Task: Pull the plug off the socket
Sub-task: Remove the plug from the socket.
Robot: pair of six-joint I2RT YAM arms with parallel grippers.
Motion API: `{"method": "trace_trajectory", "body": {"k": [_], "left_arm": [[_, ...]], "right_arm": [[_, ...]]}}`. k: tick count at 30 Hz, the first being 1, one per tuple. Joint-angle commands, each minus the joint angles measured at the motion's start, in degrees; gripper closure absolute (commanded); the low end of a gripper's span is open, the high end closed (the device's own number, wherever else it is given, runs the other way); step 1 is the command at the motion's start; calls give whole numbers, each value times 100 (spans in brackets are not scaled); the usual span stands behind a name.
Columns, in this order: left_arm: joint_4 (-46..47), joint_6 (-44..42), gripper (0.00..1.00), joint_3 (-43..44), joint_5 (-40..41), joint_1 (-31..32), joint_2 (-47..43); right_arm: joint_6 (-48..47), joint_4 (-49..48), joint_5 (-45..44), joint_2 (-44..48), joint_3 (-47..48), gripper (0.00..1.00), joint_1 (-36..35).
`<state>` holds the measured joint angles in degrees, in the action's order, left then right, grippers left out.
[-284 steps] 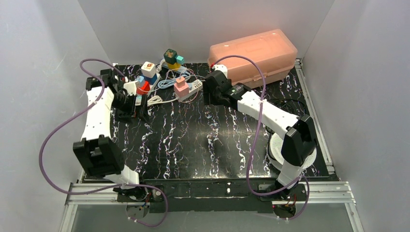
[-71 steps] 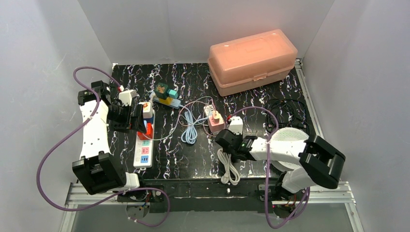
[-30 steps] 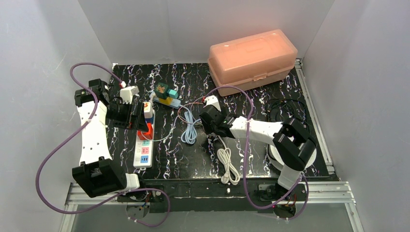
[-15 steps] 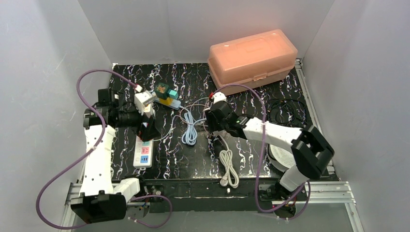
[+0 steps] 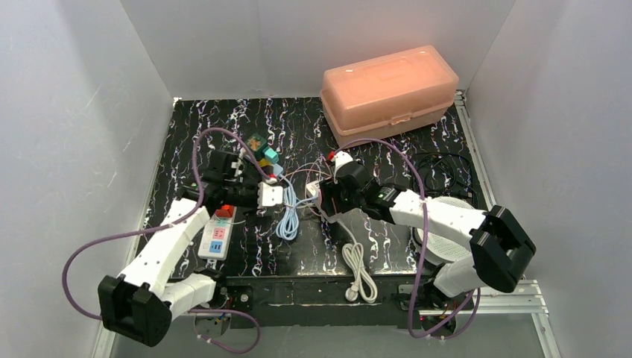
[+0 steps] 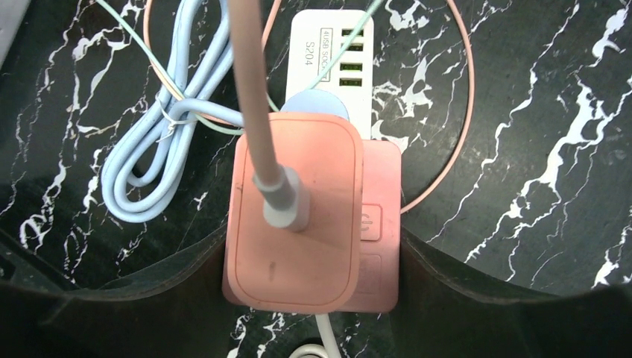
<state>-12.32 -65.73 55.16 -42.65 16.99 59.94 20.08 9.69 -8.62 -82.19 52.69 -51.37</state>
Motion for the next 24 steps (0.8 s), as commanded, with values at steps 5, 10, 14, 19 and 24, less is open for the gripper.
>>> {"method": "trace_trajectory", "body": {"k": [5, 10, 14, 19, 24], "left_arm": [[2916, -1469, 2, -1365, -560, 490, 723], [4406, -1307, 2, -1496, -520, 489, 1354], [4348, -1754, 2, -1346, -675, 440, 1771], [4284, -2290, 2, -1276, -924, 410, 2162], [4630, -2133, 2, -1168, -789, 410, 2523]], "right_arm": [[461, -773, 1091, 741, -321, 86, -31], [482, -794, 1369, 823, -323, 88, -24], [495, -807, 1453, 873, -325, 88, 14], [561, -862, 1634, 964, -337, 88, 268], [715, -1161, 1818, 1070, -497, 88, 514]]}}
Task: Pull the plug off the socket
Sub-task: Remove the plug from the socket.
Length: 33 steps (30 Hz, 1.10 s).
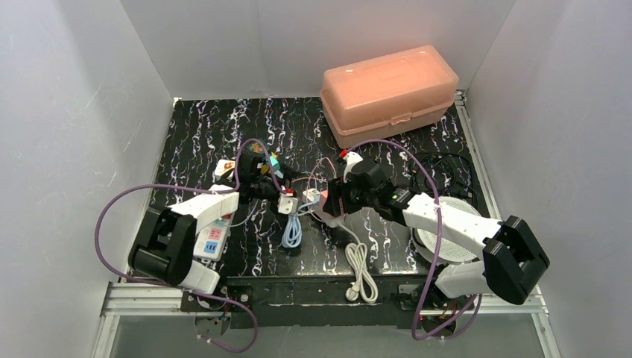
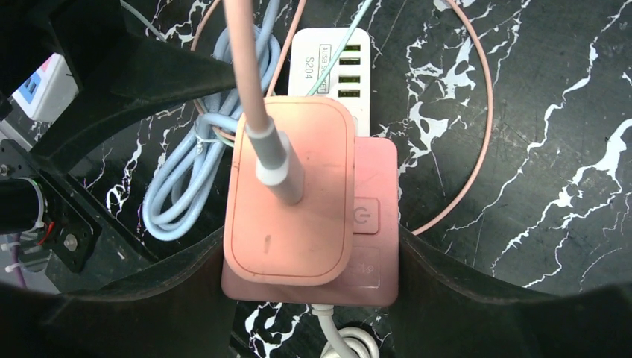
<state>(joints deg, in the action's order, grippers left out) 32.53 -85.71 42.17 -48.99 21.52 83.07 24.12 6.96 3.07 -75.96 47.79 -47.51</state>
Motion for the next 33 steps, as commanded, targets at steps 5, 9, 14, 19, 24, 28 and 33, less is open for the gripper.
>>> {"method": "trace_trajectory", "body": {"k": [5, 9, 14, 19, 24, 28, 33], "left_arm": [[226, -5, 2, 175, -100, -33, 386], [-729, -29, 7, 580, -214, -41, 509], [-3082, -1456, 35, 1044, -768, -37, 757], [-880, 418, 2, 1425, 472, -269, 952], [-1279, 1135, 2, 1536, 627, -568, -23], [-1627, 1478, 2, 1581, 755, -729, -554], [-2751, 2259, 2, 1552, 426, -460, -1488]], "right_arm": [[493, -1299, 735, 348, -59, 89, 154], [667, -1709, 719, 235, -129, 90, 153], [728, -1891, 434, -32, -419, 90, 142], [534, -1605, 284, 50, -479, 90, 140], [424, -1483, 231, 90, -410, 90, 138], [353, -1389, 242, 88, -318, 90, 143], [361, -1299, 250, 78, -185, 90, 144]]}}
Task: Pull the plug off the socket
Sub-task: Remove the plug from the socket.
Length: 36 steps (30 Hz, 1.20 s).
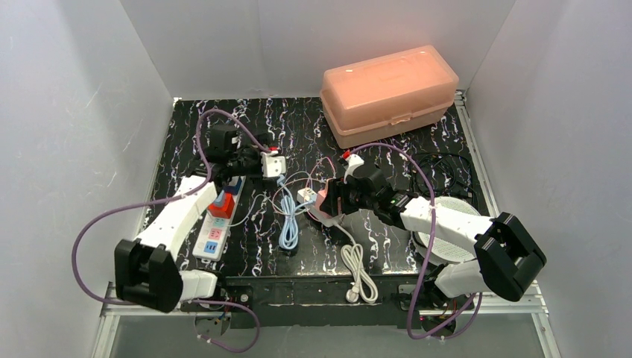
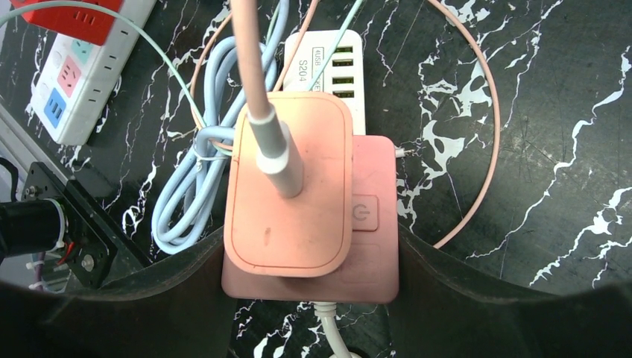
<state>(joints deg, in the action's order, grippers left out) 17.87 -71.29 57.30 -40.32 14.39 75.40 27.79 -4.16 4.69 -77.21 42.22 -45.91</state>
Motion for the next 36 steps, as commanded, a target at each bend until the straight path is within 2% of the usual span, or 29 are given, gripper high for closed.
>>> {"method": "trace_trajectory", "body": {"k": [1, 4, 8, 10, 13, 16, 20, 26, 29, 31, 33, 36], "left_arm": [[-1436, 1108, 2, -104, -453, 427, -896], [-2185, 1229, 2, -696, -693, 965, -1613], [-2946, 331, 2, -1603, -1255, 1466, -2499], [-3038, 87, 2, -1888, -1387, 1690, -2648], [-3105, -27, 2, -1932, -1277, 2028, -2371], [-2657, 429, 5, -1831, -908, 2528, -1981], [-1461, 1169, 6, -1994, -188, 3217, -1559], [-525, 1320, 10, -2314, 626, 3866, -669], [-468, 1173, 18, -2318, 1090, 3904, -238], [-397, 1007, 28, -2350, 1645, 3904, -63], [-342, 822, 35, -2370, 2102, 3877, -22], [-398, 734, 48, -2351, 2359, 3577, -154]], "right_arm": [[-10, -145, 79, 194, 418, 90, -19], [-15, -74, 38, 226, 478, 90, -17], [-80, 80, -116, 291, 554, 91, 2], [-97, 137, -127, 281, 601, 91, 12], [-34, 160, -92, 236, 674, 91, 19], [68, 225, -42, 171, 787, 91, 16], [173, 228, -14, 144, 858, 91, 20], [160, 278, 46, 199, 876, 91, 23], [134, 336, 74, 259, 856, 91, 30], [96, 360, 71, 304, 820, 91, 30], [65, 404, 59, 319, 786, 91, 37], [9, 408, 62, 332, 717, 91, 46]]}}
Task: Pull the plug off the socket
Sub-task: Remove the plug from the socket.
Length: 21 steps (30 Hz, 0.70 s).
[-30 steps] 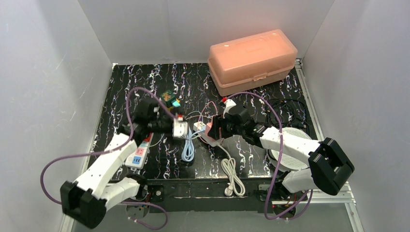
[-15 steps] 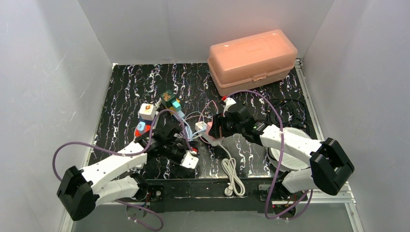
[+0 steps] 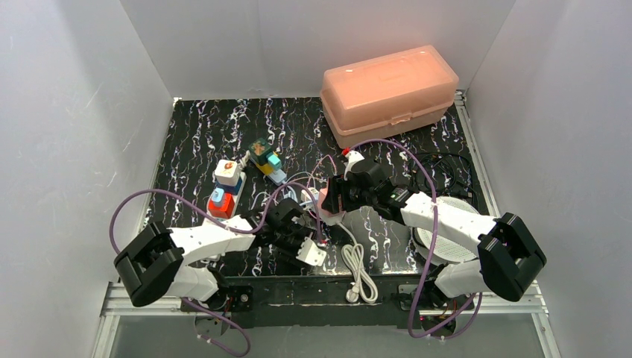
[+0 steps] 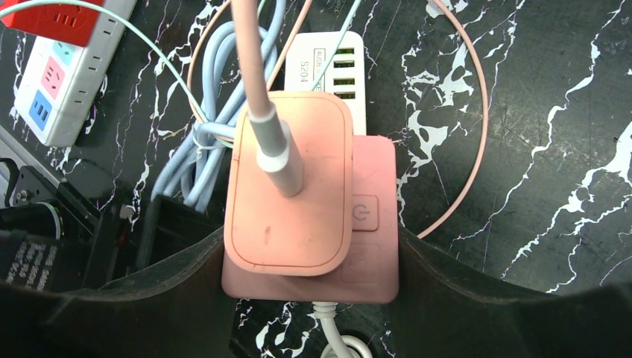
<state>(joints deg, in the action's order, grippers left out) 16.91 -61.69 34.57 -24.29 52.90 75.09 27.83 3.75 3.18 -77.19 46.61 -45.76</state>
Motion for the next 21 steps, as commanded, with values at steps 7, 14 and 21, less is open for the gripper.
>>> {"method": "trace_trajectory", "body": {"k": [7, 14, 21], "left_arm": [[-236, -511, 54, -409, 1142, -874, -702], [-1438, 616, 4, 210, 679, -1281, -1533], [-2334, 1919, 2, 1142, 1533, -1578, -2039]], "right_arm": [[-32, -384, 269, 412, 98, 91, 32], [-138, -384, 209, 382, 15, 91, 31], [-223, -201, -34, 271, 41, 91, 32]]}}
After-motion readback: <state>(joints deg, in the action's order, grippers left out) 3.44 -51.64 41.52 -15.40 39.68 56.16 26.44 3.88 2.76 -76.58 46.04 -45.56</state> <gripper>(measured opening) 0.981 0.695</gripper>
